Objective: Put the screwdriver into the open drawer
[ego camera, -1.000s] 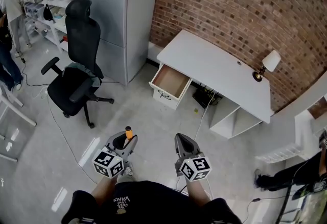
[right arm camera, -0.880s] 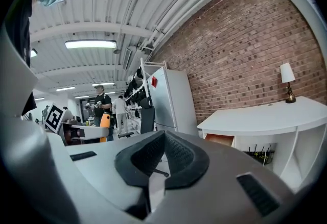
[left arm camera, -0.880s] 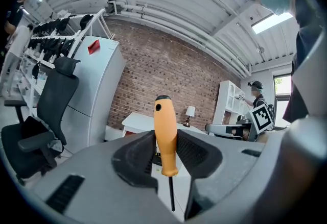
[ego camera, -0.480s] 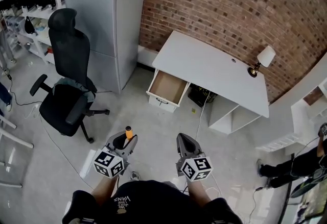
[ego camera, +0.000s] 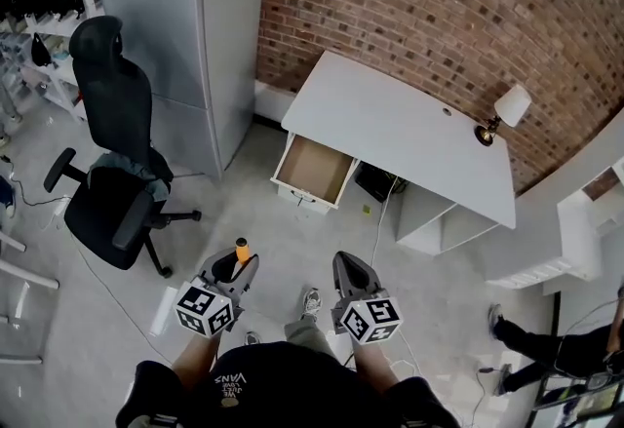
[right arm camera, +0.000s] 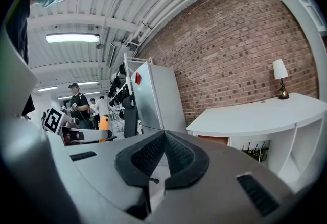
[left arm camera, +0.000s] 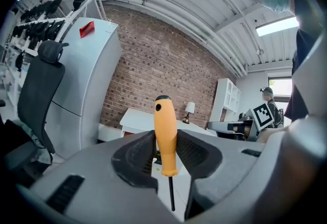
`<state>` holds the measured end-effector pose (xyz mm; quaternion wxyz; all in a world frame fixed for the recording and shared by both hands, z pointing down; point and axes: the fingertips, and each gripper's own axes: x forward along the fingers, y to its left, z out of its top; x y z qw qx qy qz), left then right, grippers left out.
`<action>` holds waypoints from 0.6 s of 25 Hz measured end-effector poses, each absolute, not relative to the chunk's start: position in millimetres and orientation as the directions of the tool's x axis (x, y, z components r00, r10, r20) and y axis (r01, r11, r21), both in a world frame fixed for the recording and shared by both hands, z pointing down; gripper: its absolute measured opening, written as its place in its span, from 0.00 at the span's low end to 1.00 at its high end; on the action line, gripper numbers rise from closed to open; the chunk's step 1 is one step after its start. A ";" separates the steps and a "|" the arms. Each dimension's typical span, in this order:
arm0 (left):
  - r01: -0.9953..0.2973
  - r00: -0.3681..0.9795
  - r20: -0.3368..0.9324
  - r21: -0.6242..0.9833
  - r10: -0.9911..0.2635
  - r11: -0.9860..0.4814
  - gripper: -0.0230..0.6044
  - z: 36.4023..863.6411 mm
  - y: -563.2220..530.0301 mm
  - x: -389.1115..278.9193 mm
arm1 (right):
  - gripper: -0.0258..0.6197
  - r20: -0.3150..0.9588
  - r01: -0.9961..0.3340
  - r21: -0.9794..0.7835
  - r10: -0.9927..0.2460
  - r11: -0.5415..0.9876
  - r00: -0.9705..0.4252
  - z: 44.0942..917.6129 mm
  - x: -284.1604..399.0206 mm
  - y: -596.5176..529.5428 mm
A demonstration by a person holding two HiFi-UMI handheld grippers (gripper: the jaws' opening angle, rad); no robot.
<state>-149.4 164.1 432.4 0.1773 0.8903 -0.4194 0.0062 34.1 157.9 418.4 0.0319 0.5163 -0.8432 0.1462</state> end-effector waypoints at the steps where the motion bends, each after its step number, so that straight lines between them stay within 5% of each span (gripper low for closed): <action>1: -0.757 0.638 0.162 0.311 -0.753 -0.574 0.23 434.0 155.5 -145.6 | 0.03 0.204 -0.875 -0.216 -0.856 0.434 -0.475 420.5 37.9 148.1; 15: -0.828 0.525 0.154 0.317 -0.837 -0.462 0.23 431.4 30.7 -39.0 | 0.03 0.221 -0.764 -0.204 -0.732 0.612 -0.645 426.4 114.1 11.0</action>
